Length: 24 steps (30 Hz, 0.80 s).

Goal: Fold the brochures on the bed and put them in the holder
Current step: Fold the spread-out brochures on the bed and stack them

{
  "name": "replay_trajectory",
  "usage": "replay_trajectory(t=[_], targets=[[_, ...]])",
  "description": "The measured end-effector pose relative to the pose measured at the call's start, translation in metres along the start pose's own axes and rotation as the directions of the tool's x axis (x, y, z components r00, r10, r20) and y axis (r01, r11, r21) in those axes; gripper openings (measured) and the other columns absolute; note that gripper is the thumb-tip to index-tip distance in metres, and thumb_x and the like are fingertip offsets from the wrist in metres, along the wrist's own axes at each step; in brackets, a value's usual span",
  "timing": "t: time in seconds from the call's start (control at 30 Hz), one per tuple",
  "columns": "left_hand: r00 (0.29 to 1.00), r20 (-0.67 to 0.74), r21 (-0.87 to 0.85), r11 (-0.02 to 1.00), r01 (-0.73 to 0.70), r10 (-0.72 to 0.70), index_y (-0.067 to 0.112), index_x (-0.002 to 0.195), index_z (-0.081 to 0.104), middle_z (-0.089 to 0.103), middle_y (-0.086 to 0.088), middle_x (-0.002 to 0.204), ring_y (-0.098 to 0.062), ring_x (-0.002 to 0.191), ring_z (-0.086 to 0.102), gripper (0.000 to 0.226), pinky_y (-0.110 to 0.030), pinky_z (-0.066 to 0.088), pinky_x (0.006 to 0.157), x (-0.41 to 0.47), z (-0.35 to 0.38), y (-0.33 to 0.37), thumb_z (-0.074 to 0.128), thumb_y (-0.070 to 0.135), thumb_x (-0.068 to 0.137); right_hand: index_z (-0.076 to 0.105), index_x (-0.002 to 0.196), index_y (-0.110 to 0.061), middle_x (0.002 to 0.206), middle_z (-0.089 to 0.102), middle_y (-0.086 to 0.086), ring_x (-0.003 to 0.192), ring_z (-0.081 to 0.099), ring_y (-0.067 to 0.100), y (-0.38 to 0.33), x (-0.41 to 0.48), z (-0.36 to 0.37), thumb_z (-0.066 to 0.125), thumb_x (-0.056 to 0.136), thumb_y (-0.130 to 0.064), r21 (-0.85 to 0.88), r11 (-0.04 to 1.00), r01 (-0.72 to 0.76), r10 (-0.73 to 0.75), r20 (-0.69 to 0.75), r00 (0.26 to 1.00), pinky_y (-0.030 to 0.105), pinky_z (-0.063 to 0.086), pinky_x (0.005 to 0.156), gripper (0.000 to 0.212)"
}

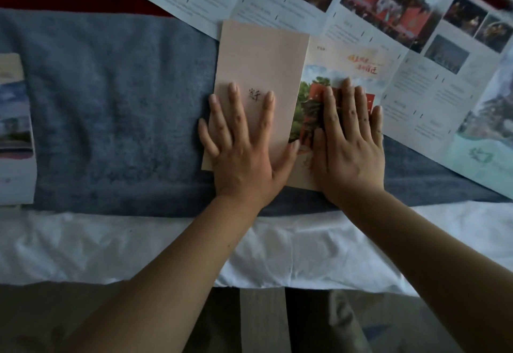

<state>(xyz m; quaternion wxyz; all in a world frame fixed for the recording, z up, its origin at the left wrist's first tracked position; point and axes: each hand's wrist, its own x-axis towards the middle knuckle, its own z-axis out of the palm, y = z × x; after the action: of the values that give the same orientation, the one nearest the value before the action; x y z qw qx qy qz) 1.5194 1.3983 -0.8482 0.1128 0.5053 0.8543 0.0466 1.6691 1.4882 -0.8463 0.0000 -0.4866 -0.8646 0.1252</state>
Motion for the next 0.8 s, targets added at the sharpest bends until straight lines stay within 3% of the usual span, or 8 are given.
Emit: replay_trajectory(t=[0.1, 0.3, 0.5, 0.57, 0.63, 0.7, 0.73, 0.8], targets=[[1.000, 0.015, -0.051, 0.999, 0.002, -0.001, 0.030, 0.165, 0.014, 0.004, -0.021, 0.171, -0.048, 0.156, 0.001, 0.084, -0.068, 0.008, 0.120, 0.000, -0.003, -0.001, 0.029, 0.076, 0.096, 0.007, 0.166, -0.021, 0.173, 0.000, 0.008, 0.159, -0.004, 0.024, -0.001, 0.001, -0.003, 0.019, 0.110, -0.041, 0.002, 1.000, -0.004, 0.004, 0.013, 1.000, 0.045, -0.007, 0.128, 0.060], [0.998, 0.060, -0.473, 0.880, 0.041, -0.014, 0.033, 0.165, 0.007, 0.002, -0.007, 0.173, -0.030, 0.159, -0.005, 0.087, -0.055, -0.004, 0.127, -0.002, -0.026, -0.013, 0.039, 0.074, 0.094, 0.000, 0.166, -0.023, 0.173, -0.005, 0.002, 0.158, -0.013, 0.023, -0.024, 0.007, -0.007, 0.022, 0.111, -0.040, -0.008, 0.998, 0.056, -0.055, 0.113, 0.992, 0.047, -0.014, 0.126, 0.061], [0.994, 0.102, -0.689, 0.722, 0.054, 0.023, 0.033, 0.163, 0.016, 0.020, -0.001, 0.171, -0.020, 0.159, 0.012, 0.072, -0.060, 0.012, 0.125, -0.001, -0.072, -0.030, 0.044, 0.051, 0.098, -0.004, 0.165, -0.017, 0.171, -0.014, 0.005, 0.157, -0.017, 0.033, -0.085, 0.021, -0.013, 0.035, 0.105, -0.047, 0.024, 0.969, 0.244, -0.245, 0.176, 0.954, 0.054, -0.018, 0.123, 0.077], [0.997, 0.071, -0.751, 0.660, 0.028, 0.037, 0.029, 0.162, 0.024, 0.022, -0.004, 0.170, -0.017, 0.158, 0.014, 0.067, -0.057, 0.021, 0.124, 0.002, -0.087, -0.038, 0.049, 0.043, 0.102, -0.004, 0.165, -0.019, 0.171, -0.015, 0.002, 0.158, -0.014, 0.030, -0.109, 0.024, -0.015, 0.035, 0.104, -0.050, 0.080, 0.964, 0.254, -0.263, 0.150, 0.953, 0.056, -0.011, 0.125, 0.079], [0.998, 0.049, -0.774, 0.634, 0.007, 0.049, 0.024, 0.162, 0.029, 0.022, -0.008, 0.170, -0.019, 0.158, 0.014, 0.065, -0.053, 0.026, 0.123, 0.005, -0.100, -0.049, 0.054, 0.034, 0.103, 0.013, 0.164, -0.017, 0.171, 0.007, 0.008, 0.158, 0.008, 0.030, -0.131, 0.027, -0.017, 0.040, 0.101, -0.043, 0.186, 0.947, 0.263, -0.294, 0.167, 0.941, 0.061, 0.012, 0.126, 0.073], [0.999, 0.033, -0.735, 0.678, -0.003, 0.040, 0.026, 0.162, 0.030, 0.019, -0.008, 0.171, -0.025, 0.158, 0.015, 0.063, -0.053, 0.025, 0.123, 0.006, -0.110, -0.058, 0.053, 0.031, 0.103, 0.048, 0.140, -0.022, 0.136, 0.053, 0.021, 0.124, 0.055, 0.037, -0.151, 0.027, -0.021, 0.043, 0.092, -0.038, 0.502, 0.847, 0.174, -0.290, 0.161, 0.943, 0.063, 0.053, 0.097, 0.050], [0.999, 0.026, -0.707, 0.707, -0.003, 0.030, 0.027, 0.162, 0.029, 0.018, -0.007, 0.171, -0.026, 0.159, 0.014, 0.063, -0.054, 0.024, 0.123, 0.005, -0.114, -0.063, 0.052, 0.032, 0.103, 0.052, 0.122, -0.026, 0.112, 0.063, 0.022, 0.100, 0.064, 0.038, -0.158, 0.026, -0.023, 0.043, 0.088, -0.036, 0.606, 0.781, 0.154, -0.289, 0.132, 0.948, 0.061, 0.059, 0.078, 0.036], [1.000, -0.004, -0.705, 0.710, -0.003, 0.000, 0.026, 0.162, 0.027, 0.016, -0.007, 0.172, -0.026, 0.159, 0.013, 0.063, -0.053, 0.023, 0.124, 0.004, -0.120, -0.070, 0.050, 0.028, 0.104, 0.049, 0.111, -0.027, 0.093, 0.067, 0.020, 0.081, 0.067, 0.040, -0.171, 0.025, -0.025, 0.043, 0.085, -0.035, 0.680, 0.720, 0.138, -0.305, 0.131, 0.943, 0.057, 0.059, 0.064, 0.028]])
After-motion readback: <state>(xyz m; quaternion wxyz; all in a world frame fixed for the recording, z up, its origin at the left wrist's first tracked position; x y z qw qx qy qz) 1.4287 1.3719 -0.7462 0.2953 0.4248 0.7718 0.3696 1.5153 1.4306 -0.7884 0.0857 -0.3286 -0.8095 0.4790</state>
